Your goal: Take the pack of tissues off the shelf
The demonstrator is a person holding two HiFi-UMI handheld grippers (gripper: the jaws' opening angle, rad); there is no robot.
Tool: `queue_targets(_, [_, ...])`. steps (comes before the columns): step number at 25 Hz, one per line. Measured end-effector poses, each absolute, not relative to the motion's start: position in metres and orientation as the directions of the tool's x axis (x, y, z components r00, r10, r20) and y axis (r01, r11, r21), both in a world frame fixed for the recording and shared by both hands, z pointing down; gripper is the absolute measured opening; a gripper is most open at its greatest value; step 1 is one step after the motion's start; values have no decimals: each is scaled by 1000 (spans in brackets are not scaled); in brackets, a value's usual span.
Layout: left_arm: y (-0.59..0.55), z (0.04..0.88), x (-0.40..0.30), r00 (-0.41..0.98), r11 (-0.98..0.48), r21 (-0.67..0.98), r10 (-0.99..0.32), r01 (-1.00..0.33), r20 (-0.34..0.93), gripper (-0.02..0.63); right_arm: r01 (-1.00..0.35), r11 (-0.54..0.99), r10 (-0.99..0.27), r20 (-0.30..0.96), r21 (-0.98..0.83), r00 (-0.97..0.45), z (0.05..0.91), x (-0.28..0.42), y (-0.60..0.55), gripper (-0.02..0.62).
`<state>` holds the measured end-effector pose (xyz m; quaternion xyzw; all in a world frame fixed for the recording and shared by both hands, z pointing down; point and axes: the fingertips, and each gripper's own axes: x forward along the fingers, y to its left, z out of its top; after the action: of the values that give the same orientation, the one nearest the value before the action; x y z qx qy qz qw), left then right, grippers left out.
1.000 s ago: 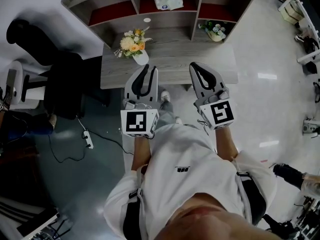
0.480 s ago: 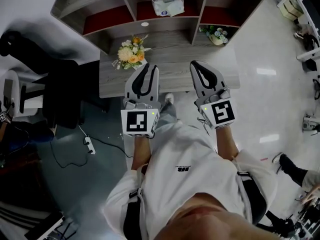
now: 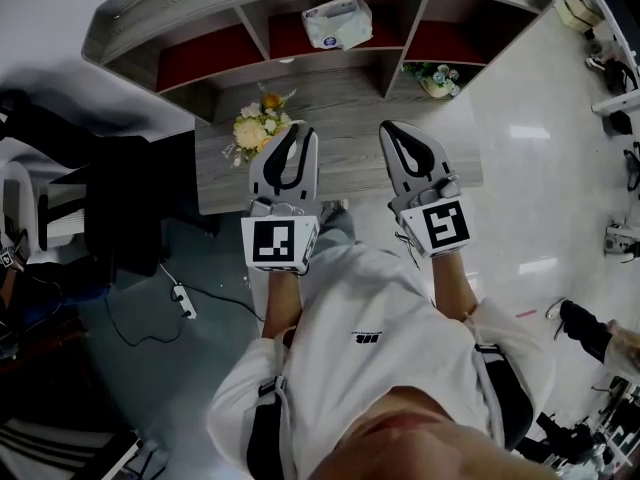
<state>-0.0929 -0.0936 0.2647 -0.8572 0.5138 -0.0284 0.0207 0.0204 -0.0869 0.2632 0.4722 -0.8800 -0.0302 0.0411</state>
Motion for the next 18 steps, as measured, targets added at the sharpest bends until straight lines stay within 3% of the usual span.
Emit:
queue_targets(4, [-116, 264, -95, 483, -484, -66, -875, -873, 29, 89, -834, 544, -838, 103, 92, -535, 276, 19, -104, 25])
queue_targets(18, [-178, 289, -85, 563, -566, -17, -822, -824, 86, 100, -862, 504, -864, 68, 62, -500, 282, 9, -159, 25])
